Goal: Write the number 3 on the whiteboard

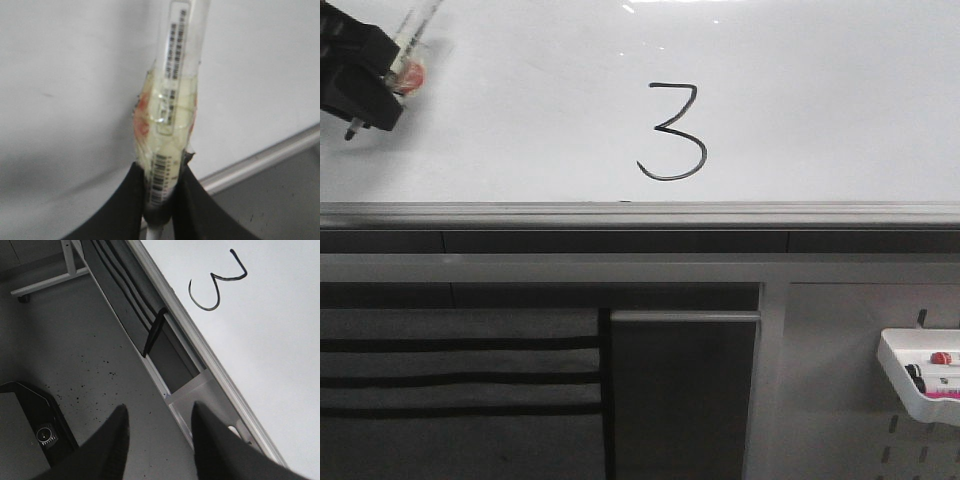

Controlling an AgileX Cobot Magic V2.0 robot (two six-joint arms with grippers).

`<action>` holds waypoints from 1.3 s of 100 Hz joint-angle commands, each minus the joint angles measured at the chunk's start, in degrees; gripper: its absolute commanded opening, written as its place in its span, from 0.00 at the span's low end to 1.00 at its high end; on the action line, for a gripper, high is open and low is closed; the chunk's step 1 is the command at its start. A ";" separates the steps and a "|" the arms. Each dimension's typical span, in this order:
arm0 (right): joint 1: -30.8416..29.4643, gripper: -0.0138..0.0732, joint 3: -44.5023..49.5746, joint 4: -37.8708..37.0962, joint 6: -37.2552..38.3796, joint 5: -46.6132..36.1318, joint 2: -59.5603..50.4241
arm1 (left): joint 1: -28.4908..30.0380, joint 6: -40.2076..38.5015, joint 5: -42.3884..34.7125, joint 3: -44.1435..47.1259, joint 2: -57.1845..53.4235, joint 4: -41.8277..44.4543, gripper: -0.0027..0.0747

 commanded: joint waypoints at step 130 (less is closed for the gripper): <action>-0.33 0.45 -1.68 3.97 0.92 0.75 -0.95 | 2.30 -0.77 -5.08 -0.94 1.06 -2.89 0.54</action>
